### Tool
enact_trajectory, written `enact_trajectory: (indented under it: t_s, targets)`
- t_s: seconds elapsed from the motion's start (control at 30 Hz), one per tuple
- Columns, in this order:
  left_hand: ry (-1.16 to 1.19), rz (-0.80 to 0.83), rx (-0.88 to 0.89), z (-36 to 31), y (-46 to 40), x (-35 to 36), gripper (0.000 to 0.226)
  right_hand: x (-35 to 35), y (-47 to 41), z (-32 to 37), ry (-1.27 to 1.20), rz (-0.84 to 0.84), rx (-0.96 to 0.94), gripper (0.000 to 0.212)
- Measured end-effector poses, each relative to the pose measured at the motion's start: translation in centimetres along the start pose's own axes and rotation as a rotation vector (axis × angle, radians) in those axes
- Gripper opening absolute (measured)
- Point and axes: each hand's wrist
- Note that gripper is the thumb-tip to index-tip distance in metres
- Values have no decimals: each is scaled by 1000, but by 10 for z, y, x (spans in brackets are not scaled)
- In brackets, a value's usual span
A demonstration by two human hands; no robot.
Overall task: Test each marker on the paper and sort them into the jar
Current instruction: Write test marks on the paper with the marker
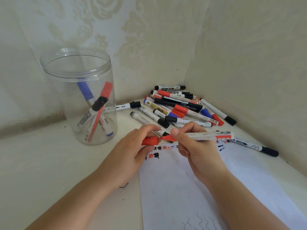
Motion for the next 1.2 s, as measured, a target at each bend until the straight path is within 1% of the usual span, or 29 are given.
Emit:
enact_trajectory:
  t_s: [0.07, 0.13, 0.17, 0.2, 0.23, 0.3, 0.33, 0.4, 0.43, 0.5, 0.63, 0.73, 0.83, 0.9, 0.97, 1.03, 1.07, 1.1, 1.13, 1.2]
  targets:
    - [2, 4, -1, -1, 0, 1, 48, 1, 0, -3, 95, 15, 15, 23]
    - [-3, 17, -9, 0, 0, 2, 40, 3, 1, -5, 135, 63, 35, 22]
    - [-14, 26, -17, 0, 0, 2, 37, 4, 2, -5, 109, 97, 41, 19]
    - [-35, 29, -26, 2, 0, 1, 34, 4, 3, -4, 59, 122, 45, 21]
    - [-64, 26, -34, 3, 0, 0, 30, 4, 4, -3, 8, 126, 50, 28]
    - [-123, 21, -35, 3, -1, -2, 23, 3, 4, -1, -9, 66, 59, 38]
    - [-144, 39, -22, 3, -1, -3, 24, 3, 4, 0, 18, 29, 67, 39]
    - [-159, 108, 27, 0, -1, -3, 38, 6, 4, -1, 59, -13, 96, 36]
    - [-162, 137, 48, -1, -1, -1, 45, 7, 4, -1, 56, -21, 110, 35]
    - [-174, 149, 69, -6, 2, 1, 52, 11, 4, 1, 25, -31, 130, 34]
    - [-207, 125, 70, -14, 6, 4, 54, 18, 7, 5, -35, -80, 154, 35]
    - [-206, 113, 87, -19, 8, 6, 50, 24, 9, 7, -79, -105, 145, 33]
    - [-192, 91, 86, -21, 9, 8, 44, 26, 10, 9, -72, -124, 128, 35]
    - [-147, 76, 73, -21, 8, 6, 44, 25, 12, 11, 8, -110, 129, 36]
    - [-117, 43, 65, -22, 6, 3, 45, 23, 13, 16, 150, -49, 139, 38]
    - [-150, -60, 43, -20, 4, -3, 43, 17, 14, 26, 291, 7, 168, 52]
    - [-214, -130, 24, -17, 3, -8, 40, 14, 14, 32, 361, 16, 177, 55]
    - [-286, -185, -8, -13, 2, -13, 35, 10, 13, 36, 437, 10, 173, 50]
    - [-346, -215, -50, -9, 2, -17, 30, 6, 12, 41, 521, -8, 150, 39]
    - [-444, -243, -134, -1, 2, -23, 20, -1, 7, 45, 691, -75, 56, 10]
Point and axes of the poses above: each hand's wrist, its own y-axis away from the middle knuckle, its own x-axis out of the palm, z = x × y, and after that the axes turned 5 degrees about x, right-handed
